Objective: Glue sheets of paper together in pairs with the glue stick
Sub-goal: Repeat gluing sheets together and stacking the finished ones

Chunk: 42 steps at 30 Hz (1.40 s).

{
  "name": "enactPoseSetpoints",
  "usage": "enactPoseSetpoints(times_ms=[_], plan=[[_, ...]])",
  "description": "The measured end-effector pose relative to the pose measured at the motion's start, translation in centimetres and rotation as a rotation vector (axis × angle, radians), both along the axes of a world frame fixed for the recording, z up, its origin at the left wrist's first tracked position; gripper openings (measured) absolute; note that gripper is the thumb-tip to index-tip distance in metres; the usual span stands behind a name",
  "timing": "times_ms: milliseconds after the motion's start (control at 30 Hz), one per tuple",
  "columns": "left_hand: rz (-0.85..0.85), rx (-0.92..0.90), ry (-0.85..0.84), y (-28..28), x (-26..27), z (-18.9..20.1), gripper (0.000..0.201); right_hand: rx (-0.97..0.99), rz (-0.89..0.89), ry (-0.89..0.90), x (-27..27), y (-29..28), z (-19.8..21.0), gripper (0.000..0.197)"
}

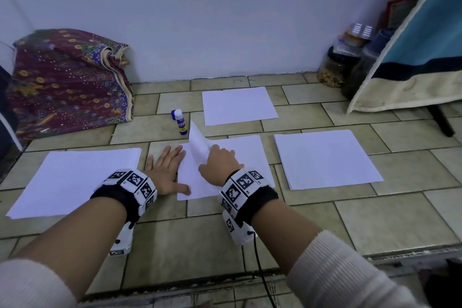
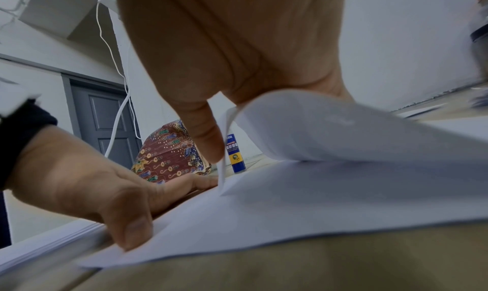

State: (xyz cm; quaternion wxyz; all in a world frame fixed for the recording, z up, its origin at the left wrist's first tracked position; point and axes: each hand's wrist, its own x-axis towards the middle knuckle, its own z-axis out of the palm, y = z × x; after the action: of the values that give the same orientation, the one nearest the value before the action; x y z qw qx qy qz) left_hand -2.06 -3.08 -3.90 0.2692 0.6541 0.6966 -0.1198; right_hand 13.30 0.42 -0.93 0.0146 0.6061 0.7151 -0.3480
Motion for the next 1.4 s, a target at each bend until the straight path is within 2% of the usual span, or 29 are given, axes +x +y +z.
enactPoseSetpoints(times_ms=[67, 167, 367, 567, 700, 800, 967, 1233, 1400], plan=[[0.001, 0.001, 0.005, -0.1, 0.1, 0.1, 0.132, -0.004, 0.003, -0.003, 0.0, 0.0, 0.0, 0.043], [-0.006, -0.007, 0.005, -0.1, 0.1, 0.2, 0.141, -0.009, -0.001, -0.004, -0.1, 0.0, 0.0, 0.048], [-0.012, -0.017, 0.003, -0.1, 0.0, 0.3, 0.141, 0.012, -0.001, 0.033, 0.0, 0.3, -0.5, 0.064], [0.011, -0.024, 0.015, -0.3, 0.0, 0.3, 0.124, 0.038, 0.110, -0.006, 0.1, 0.7, -0.7, 0.053], [0.037, -0.035, 0.031, -0.4, 0.1, 0.6, 0.130, 0.055, 0.150, -0.030, 0.2, 1.0, -0.8, 0.047], [0.051, -0.040, 0.035, -0.3, 0.1, 0.6, 0.143, 0.051, 0.150, -0.038, 0.1, 1.0, -1.0, 0.046], [0.054, -0.031, 0.043, -0.3, 0.0, 0.4, 0.132, 0.008, 0.134, -0.070, -0.3, 0.9, -1.2, 0.058], [0.044, -0.042, 0.039, -0.1, -0.3, 0.5, 0.136, 0.026, 0.121, -0.069, 0.0, 0.9, -1.2, 0.064], [-0.006, -0.030, 0.059, -0.3, -0.6, 0.4, 0.156, 0.012, 0.107, -0.046, 0.1, 0.9, -1.1, 0.059]])
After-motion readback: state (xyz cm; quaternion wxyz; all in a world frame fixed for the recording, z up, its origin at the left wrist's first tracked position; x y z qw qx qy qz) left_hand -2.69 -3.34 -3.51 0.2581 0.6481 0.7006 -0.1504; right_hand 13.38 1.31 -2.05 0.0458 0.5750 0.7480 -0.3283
